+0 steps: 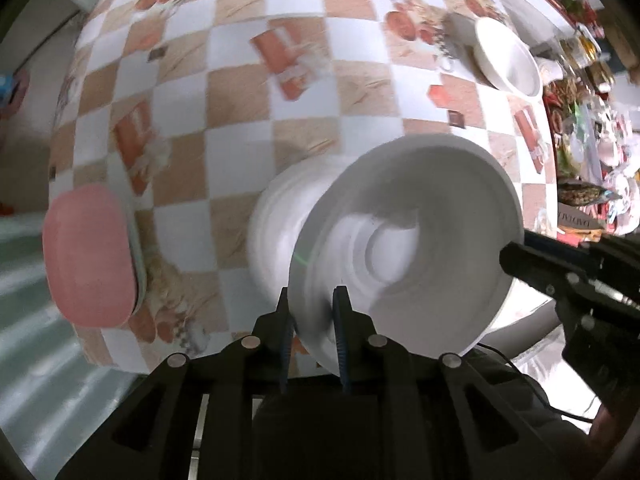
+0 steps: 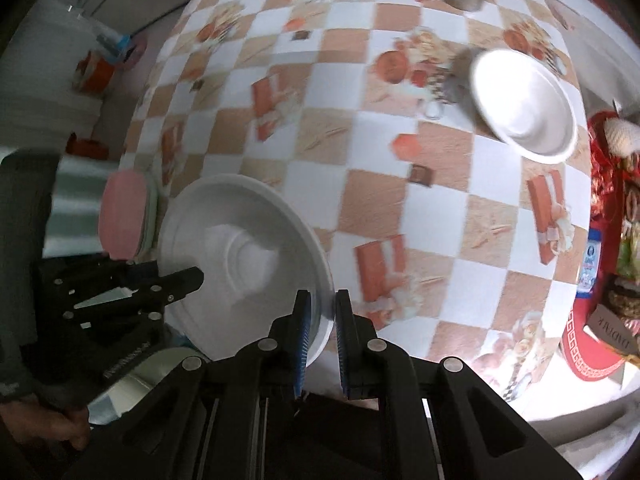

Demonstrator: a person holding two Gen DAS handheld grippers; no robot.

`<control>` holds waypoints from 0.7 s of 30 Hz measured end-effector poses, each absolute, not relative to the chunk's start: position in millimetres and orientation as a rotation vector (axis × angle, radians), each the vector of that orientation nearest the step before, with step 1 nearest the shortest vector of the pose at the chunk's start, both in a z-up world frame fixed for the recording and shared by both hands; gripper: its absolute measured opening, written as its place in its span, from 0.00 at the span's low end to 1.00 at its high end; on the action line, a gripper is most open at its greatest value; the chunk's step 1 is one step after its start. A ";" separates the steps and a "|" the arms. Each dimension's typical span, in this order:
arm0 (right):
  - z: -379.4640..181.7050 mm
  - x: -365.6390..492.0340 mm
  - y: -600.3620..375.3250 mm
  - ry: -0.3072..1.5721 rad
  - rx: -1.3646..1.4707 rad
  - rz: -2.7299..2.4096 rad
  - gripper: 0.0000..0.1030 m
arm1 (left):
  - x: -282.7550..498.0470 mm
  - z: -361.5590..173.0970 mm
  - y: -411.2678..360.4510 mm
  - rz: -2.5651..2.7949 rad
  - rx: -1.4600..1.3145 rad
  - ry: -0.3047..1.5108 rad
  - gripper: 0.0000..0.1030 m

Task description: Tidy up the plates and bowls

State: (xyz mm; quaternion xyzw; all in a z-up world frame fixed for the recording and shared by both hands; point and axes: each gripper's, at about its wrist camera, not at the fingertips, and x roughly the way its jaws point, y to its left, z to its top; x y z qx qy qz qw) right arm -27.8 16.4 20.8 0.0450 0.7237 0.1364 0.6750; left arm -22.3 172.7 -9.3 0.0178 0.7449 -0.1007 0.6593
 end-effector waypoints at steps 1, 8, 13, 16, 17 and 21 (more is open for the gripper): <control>21.2 -30.8 22.8 1.629 0.091 0.309 0.13 | -24.1 -9.4 179.8 -0.231 0.029 1.687 0.19; 26.0 -35.5 51.2 1.626 0.059 0.282 0.13 | -31.0 0.1 198.4 -0.275 0.050 1.652 0.19; 30.0 -38.0 62.2 1.626 0.062 0.264 0.14 | -33.3 2.0 205.4 -0.298 0.060 1.636 0.19; 30.9 -39.5 66.7 1.628 0.062 0.252 0.14 | -35.7 3.9 207.2 -0.311 0.078 1.626 0.19; 31.1 -40.1 67.9 1.628 0.063 0.247 0.14 | -36.4 4.6 208.0 -0.315 0.082 1.623 0.19; 31.7 -42.5 71.5 1.629 0.063 0.234 0.14 | -37.2 5.9 210.0 -0.324 0.081 1.615 0.19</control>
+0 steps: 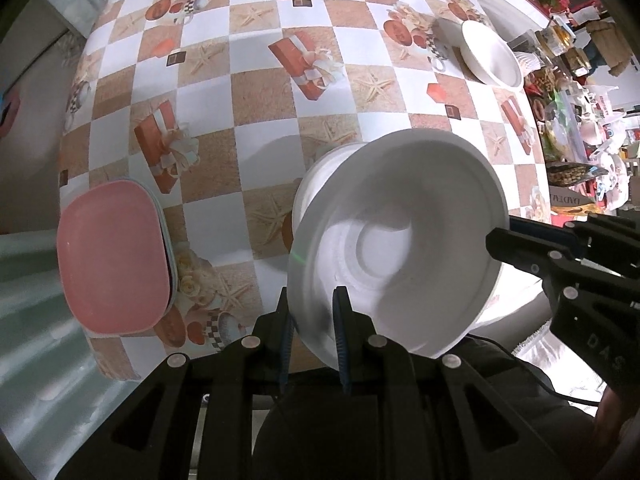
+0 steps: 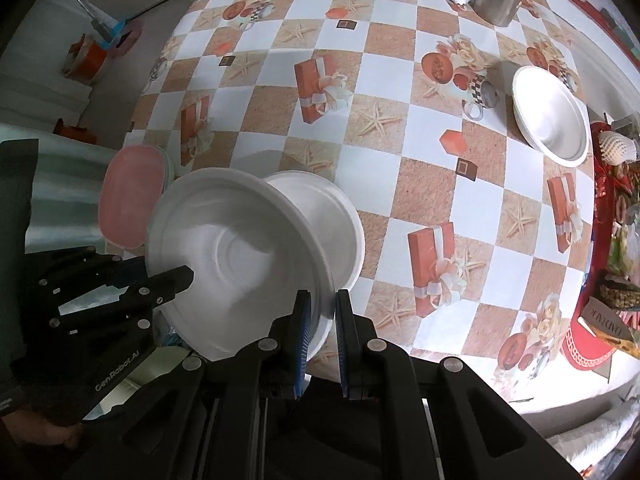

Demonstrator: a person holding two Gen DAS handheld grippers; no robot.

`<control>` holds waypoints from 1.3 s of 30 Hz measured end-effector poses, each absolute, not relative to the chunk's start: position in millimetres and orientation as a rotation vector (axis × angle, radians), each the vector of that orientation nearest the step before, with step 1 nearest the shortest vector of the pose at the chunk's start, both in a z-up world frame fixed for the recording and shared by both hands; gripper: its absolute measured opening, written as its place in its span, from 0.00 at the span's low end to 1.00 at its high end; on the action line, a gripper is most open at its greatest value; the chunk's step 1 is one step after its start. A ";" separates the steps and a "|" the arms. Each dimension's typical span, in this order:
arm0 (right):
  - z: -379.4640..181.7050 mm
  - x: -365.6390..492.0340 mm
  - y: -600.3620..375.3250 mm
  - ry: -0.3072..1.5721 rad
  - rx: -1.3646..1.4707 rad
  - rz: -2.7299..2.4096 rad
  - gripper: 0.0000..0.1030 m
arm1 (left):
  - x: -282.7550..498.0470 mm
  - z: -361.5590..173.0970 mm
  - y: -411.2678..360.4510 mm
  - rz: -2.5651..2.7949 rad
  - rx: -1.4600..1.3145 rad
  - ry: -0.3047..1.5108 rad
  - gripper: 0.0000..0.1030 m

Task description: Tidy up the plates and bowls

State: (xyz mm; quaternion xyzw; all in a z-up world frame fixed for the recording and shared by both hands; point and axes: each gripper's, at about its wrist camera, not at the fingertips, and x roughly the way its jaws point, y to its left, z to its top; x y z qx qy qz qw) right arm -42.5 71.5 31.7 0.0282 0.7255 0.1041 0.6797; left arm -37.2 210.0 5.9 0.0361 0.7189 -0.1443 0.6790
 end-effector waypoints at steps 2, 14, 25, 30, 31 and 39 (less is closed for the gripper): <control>32.4 -43.8 72.9 1.627 0.060 0.229 0.14 | -37.3 6.7 209.8 -0.329 0.082 1.611 0.19; 38.4 -45.6 70.0 1.614 0.060 0.207 0.14 | -40.7 6.5 206.0 -0.341 0.100 1.610 0.19; 12.7 -71.0 71.8 1.679 0.111 0.210 0.14 | -61.0 -7.6 206.6 -0.347 0.131 1.658 0.19; 17.1 -65.8 68.5 1.660 0.110 0.205 0.14 | -53.2 -1.4 202.4 -0.348 0.138 1.633 0.19; 18.7 -64.3 67.8 1.655 0.109 0.204 0.14 | -51.8 -1.0 202.3 -0.348 0.137 1.630 0.19; 26.1 -52.6 65.3 1.631 0.093 0.199 0.14 | -39.9 3.8 199.8 -0.342 0.136 1.611 0.19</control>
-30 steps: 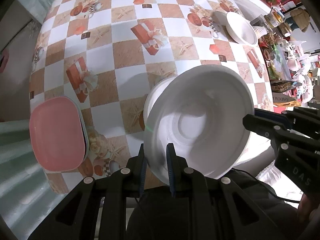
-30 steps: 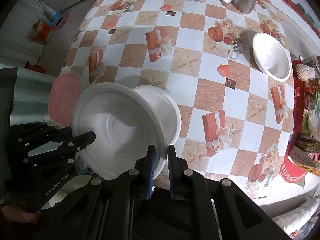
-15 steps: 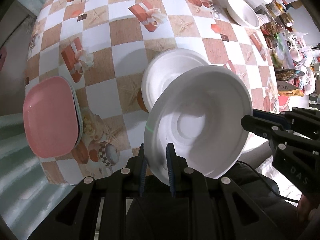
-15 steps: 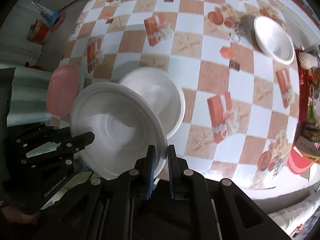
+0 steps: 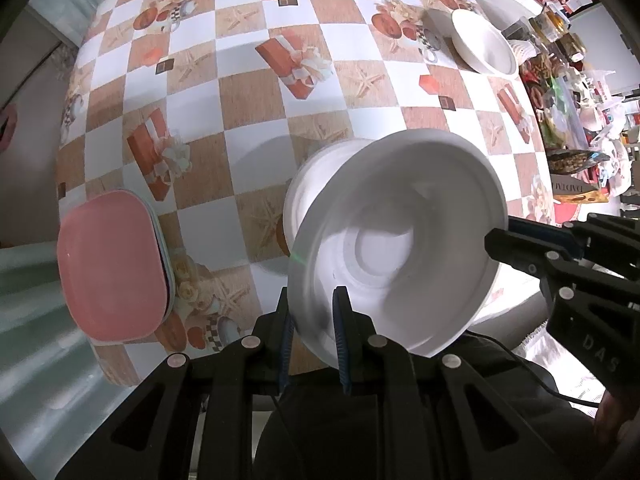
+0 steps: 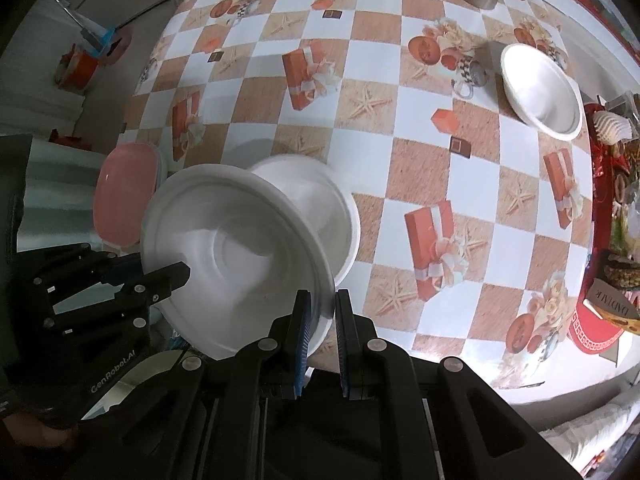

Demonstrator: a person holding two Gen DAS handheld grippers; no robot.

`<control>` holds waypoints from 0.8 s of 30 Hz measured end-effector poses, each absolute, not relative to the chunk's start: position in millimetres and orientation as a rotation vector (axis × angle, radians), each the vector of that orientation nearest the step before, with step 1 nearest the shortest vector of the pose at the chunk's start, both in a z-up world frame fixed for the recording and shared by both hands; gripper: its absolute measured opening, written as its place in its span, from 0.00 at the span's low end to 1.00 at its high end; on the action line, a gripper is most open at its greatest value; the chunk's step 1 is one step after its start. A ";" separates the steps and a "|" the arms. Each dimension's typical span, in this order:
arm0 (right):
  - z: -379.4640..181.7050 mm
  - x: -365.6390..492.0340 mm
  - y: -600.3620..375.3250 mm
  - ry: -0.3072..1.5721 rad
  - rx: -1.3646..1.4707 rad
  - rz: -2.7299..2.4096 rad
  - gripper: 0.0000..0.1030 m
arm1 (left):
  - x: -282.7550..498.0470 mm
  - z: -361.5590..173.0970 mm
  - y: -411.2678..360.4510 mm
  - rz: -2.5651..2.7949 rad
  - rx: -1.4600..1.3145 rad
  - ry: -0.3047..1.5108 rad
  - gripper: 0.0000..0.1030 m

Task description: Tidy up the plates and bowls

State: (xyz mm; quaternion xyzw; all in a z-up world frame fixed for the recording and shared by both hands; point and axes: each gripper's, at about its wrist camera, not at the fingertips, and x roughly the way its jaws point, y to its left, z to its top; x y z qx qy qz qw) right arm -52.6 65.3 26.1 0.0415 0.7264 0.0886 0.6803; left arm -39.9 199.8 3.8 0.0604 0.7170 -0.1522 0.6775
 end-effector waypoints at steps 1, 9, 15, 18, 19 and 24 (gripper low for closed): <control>26.5 -51.2 64.9 1.628 0.093 0.199 0.14 | -39.0 4.0 199.8 -0.341 0.135 1.611 0.19; 26.0 -43.8 66.0 1.621 0.080 0.207 0.14 | -32.6 2.9 200.4 -0.328 0.131 1.612 0.19; 24.2 -40.2 66.1 1.624 0.079 0.208 0.14 | -28.8 0.8 201.4 -0.325 0.126 1.619 0.19; 23.5 -38.2 66.3 1.625 0.078 0.210 0.14 | -27.1 0.7 201.8 -0.326 0.126 1.618 0.19; 23.6 -37.8 66.3 1.624 0.077 0.209 0.14 | -26.5 0.6 201.7 -0.327 0.127 1.618 0.19; 21.2 -33.1 65.2 1.622 0.088 0.206 0.14 | -21.4 -1.7 205.3 -0.261 0.156 1.611 0.77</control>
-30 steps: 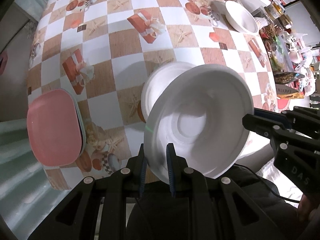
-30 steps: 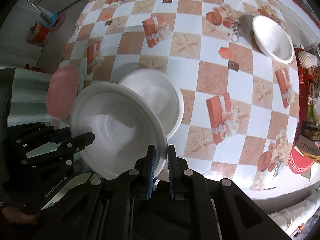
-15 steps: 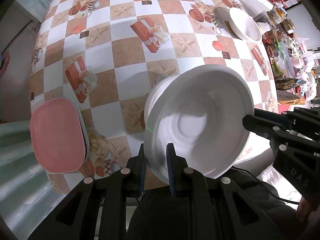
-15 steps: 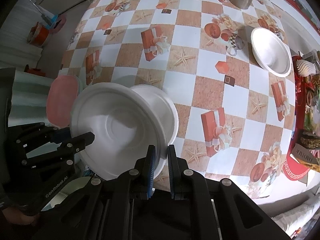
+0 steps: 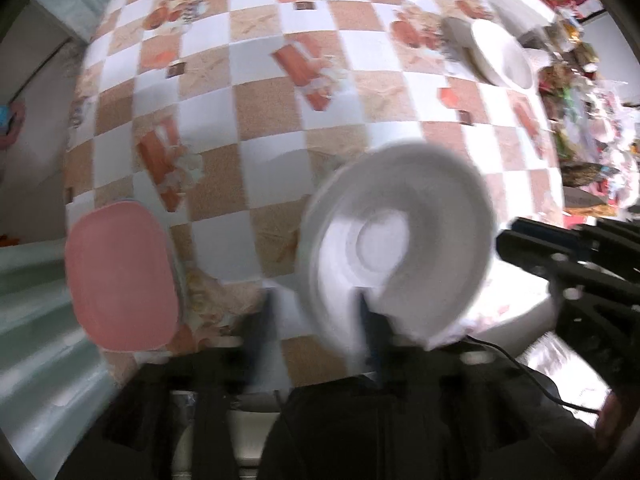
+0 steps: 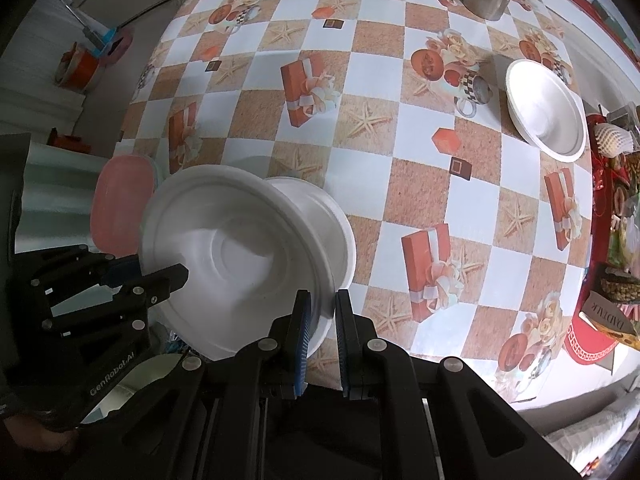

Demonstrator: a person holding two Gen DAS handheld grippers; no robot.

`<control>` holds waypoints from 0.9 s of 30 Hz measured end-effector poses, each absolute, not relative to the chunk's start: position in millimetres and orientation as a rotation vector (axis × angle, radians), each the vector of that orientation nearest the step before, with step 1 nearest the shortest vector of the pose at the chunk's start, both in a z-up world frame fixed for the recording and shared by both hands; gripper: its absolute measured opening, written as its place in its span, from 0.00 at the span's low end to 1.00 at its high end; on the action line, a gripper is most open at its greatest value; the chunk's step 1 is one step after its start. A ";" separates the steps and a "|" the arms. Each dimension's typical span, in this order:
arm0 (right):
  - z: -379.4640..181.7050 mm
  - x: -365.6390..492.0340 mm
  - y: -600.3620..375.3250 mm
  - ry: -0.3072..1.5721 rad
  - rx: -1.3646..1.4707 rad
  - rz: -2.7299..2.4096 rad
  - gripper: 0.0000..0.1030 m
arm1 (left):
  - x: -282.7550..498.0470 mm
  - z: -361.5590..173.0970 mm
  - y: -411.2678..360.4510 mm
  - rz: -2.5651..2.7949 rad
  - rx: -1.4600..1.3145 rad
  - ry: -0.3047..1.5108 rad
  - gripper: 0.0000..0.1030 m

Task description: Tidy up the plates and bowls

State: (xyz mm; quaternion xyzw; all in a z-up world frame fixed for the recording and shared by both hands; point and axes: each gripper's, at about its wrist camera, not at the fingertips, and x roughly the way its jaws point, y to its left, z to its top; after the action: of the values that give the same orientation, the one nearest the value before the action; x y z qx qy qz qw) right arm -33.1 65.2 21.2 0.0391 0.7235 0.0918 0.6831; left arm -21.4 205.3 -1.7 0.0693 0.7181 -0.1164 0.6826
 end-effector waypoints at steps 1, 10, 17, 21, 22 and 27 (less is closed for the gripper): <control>20.2 -31.5 63.5 1.625 0.096 0.199 0.14 | -20.0 -0.8 208.2 -0.231 0.165 1.596 0.81; 28.6 -28.7 46.4 1.575 0.115 0.120 0.85 | -18.7 0.8 211.4 -0.253 0.141 1.596 0.81; 19.4 -38.3 46.6 1.629 0.071 0.115 0.85 | -21.9 2.8 197.9 -0.292 0.168 1.591 0.81; 21.7 -40.1 39.4 1.632 0.062 0.096 0.85 | -18.6 9.4 183.1 -0.319 0.203 1.572 0.81; 23.3 -40.7 35.8 1.627 0.068 0.089 0.85 | -18.1 10.3 179.8 -0.326 0.211 1.569 0.81; 24.3 -45.2 12.0 1.632 0.135 0.033 0.85 | -15.9 13.5 157.7 -0.370 0.267 1.556 0.81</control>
State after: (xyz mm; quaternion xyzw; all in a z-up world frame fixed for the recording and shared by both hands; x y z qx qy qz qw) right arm -45.2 12.0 24.3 0.0600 0.7277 0.0148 0.6831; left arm -15.9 157.7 13.5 0.1192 0.6955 -0.1653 0.6890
